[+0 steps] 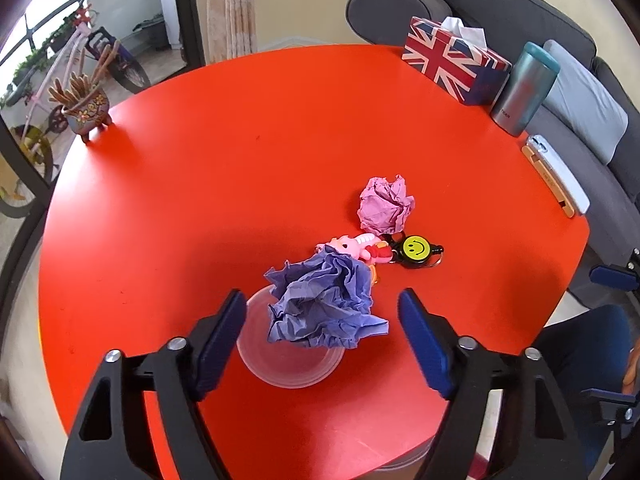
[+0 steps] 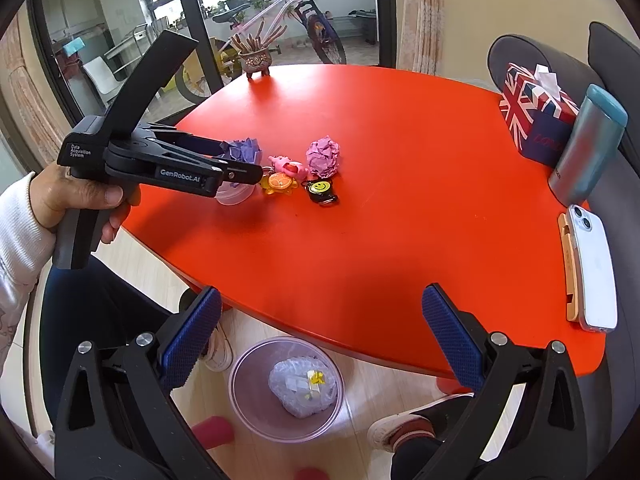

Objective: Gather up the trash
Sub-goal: 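Reach the left gripper to the crumpled purple paper and close on it, then grasp the crumpled pink paper with the right gripper while the left holds the purple paper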

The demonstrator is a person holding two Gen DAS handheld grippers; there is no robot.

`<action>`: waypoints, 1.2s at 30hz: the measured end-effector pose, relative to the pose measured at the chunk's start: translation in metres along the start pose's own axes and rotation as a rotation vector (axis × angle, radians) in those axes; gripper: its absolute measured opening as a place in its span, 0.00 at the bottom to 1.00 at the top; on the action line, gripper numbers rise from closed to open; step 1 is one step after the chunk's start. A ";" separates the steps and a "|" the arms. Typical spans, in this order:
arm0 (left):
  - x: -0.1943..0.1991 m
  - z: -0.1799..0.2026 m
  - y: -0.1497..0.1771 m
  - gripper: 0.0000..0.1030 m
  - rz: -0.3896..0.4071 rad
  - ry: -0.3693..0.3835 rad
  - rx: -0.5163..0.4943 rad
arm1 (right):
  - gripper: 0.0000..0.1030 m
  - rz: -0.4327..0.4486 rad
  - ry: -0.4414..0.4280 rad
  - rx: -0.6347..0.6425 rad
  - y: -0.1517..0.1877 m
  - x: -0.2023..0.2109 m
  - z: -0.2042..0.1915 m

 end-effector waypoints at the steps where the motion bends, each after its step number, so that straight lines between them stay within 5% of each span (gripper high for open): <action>1: -0.001 0.000 0.001 0.66 0.000 0.006 0.000 | 0.95 0.001 -0.002 0.000 0.000 0.000 0.000; 4: -0.001 -0.002 0.000 0.50 0.005 0.002 0.006 | 0.95 0.002 -0.004 0.004 -0.001 -0.001 0.000; 9: 0.003 -0.003 0.000 0.45 0.019 0.009 0.006 | 0.95 0.001 -0.002 0.009 -0.003 -0.002 -0.002; 19: 0.021 -0.006 0.001 0.44 0.069 -0.001 -0.002 | 0.95 0.007 0.005 0.035 -0.017 -0.004 -0.010; 36: 0.046 -0.027 0.012 0.44 0.110 -0.017 0.026 | 0.95 -0.037 0.011 0.020 -0.094 -0.035 -0.006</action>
Point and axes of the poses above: each gripper's, at about its wrist camera, not at the fingertips, and x roughly against the way its jaws point, z to its right, y to its underside, the point moved 1 cm from there along -x, roughly the way its jaws point, and after that the axes turned 2 degrees about -x, right-handed, at the moved point
